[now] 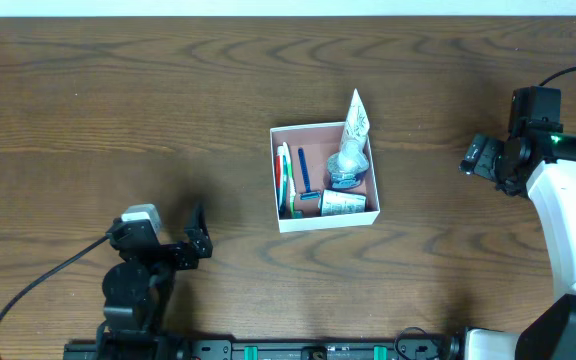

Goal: Pack container

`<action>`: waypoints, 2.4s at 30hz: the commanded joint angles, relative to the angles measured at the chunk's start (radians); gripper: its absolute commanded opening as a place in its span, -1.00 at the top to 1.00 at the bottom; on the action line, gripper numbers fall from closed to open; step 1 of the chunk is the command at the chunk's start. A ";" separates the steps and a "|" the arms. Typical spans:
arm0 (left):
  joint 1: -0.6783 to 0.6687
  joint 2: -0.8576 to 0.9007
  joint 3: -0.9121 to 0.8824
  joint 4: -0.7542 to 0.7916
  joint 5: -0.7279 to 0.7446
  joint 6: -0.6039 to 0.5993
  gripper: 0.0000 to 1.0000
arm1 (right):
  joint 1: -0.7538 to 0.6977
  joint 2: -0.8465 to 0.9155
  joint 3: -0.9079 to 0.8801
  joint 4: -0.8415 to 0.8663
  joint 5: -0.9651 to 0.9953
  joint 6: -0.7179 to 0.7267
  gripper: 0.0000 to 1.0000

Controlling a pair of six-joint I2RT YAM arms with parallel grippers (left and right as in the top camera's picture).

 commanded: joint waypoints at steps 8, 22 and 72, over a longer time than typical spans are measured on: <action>0.023 -0.119 -0.197 0.175 0.030 0.008 -0.96 | -0.004 0.007 0.006 -0.001 0.004 0.014 -0.99; 0.055 -0.140 -0.214 0.165 0.038 0.025 -0.96 | -0.004 0.007 0.006 -0.001 0.004 0.014 -0.99; 0.055 -0.172 -0.214 0.166 0.038 0.025 -0.96 | 0.056 0.002 0.017 0.045 -0.369 -0.160 -0.99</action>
